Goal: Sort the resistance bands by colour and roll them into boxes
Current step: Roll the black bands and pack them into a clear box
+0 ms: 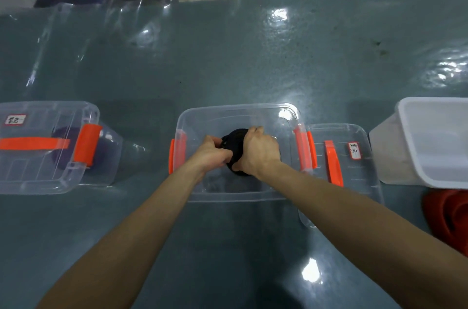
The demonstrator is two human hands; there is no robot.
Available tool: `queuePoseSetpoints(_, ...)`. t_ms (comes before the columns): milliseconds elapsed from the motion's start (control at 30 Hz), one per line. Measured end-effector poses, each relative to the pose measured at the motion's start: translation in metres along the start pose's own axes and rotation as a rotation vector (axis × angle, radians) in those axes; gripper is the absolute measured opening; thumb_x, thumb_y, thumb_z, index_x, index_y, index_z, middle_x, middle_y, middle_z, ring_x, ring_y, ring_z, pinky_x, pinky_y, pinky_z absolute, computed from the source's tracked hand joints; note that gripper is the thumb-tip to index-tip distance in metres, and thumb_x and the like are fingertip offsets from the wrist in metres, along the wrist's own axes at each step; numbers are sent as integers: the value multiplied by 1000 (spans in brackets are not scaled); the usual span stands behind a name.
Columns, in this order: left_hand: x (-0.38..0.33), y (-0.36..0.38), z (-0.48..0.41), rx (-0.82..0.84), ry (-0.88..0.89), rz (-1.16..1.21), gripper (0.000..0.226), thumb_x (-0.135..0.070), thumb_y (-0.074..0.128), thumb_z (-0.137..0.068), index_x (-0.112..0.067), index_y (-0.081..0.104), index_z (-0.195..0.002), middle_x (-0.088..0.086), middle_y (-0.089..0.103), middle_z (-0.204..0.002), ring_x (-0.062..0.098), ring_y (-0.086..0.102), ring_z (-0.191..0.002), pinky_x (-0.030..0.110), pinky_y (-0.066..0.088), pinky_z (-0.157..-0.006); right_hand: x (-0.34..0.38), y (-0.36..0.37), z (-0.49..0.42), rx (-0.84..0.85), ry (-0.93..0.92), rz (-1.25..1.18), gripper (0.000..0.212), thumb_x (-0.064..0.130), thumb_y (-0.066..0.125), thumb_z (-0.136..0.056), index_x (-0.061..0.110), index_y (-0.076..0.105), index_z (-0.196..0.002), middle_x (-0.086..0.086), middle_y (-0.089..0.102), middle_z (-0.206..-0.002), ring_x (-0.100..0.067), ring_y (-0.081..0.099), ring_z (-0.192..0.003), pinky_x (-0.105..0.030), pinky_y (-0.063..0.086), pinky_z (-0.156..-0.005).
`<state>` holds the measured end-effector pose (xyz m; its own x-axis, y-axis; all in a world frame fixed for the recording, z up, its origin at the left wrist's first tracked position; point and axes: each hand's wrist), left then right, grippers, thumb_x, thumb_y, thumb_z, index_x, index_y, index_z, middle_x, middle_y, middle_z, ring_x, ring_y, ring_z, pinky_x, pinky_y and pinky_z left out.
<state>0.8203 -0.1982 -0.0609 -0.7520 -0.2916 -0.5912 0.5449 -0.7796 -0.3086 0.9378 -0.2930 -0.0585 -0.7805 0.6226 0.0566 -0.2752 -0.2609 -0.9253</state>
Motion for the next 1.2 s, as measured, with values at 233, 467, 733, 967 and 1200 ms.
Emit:
queuePoseSetpoints(233, -2, 4, -7, -37, 38, -73, 69, -10, 75, -78, -15, 48, -142, 8, 63, -131, 28, 65, -123, 47, 57, -110, -2, 5, -3, 44, 29, -32, 104, 73, 79, -72, 0, 47, -139, -14, 55, -126, -28, 67, -103, -34, 45, -71)
queuePoseSetpoints(467, 2, 0, -18, -44, 72, -102, 72, -12, 80, -81, -17, 48, -146, 7, 56, -139, 25, 64, -122, 48, 58, -109, 0, 9, -7, 79, 27, -64, 102, 67, 81, -74, -2, 45, -141, -16, 51, -126, -29, 66, -108, -34, 44, -76)
queuePoseSetpoints(733, 1, -1, 11, -81, 216, -333, 79, -24, 75, -96, -16, 34, -163, 8, 55, -151, 25, 62, -127, 38, 53, -103, -1, -8, -4, 210, 31, -5, 131, 86, 83, -61, 0, 40, -151, -15, 51, -135, -30, 63, -123, -40, 56, -93)
queuePoseSetpoints(967, 10, 17, 93, -251, 703, -653, 46, -45, 52, -111, -18, 58, -148, 5, 68, -137, 25, 67, -122, 46, 55, -101, -64, -49, 77, -516, 20, -749, 17, 36, 64, -98, 24, 74, -105, 4, 78, -94, -18, 73, -82, -32, 56, -75)
queuePoseSetpoints(1200, 36, 44, 113, -249, 861, -1314, 46, -15, 57, -102, -26, 53, -146, 2, 68, -107, 34, 70, -88, 44, 53, -68, -154, 44, 134, -379, 513, -711, 28, 19, 65, -100, 6, 66, -124, -16, 66, -123, -40, 66, -107, -47, 52, -95)
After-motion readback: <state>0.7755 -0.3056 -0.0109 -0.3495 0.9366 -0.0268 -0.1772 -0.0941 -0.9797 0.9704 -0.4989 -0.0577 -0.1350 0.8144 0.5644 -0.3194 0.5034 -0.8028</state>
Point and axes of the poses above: each hand's wrist, its own z-axis away from the middle knuckle, its own y-axis out of the palm, x = y × z
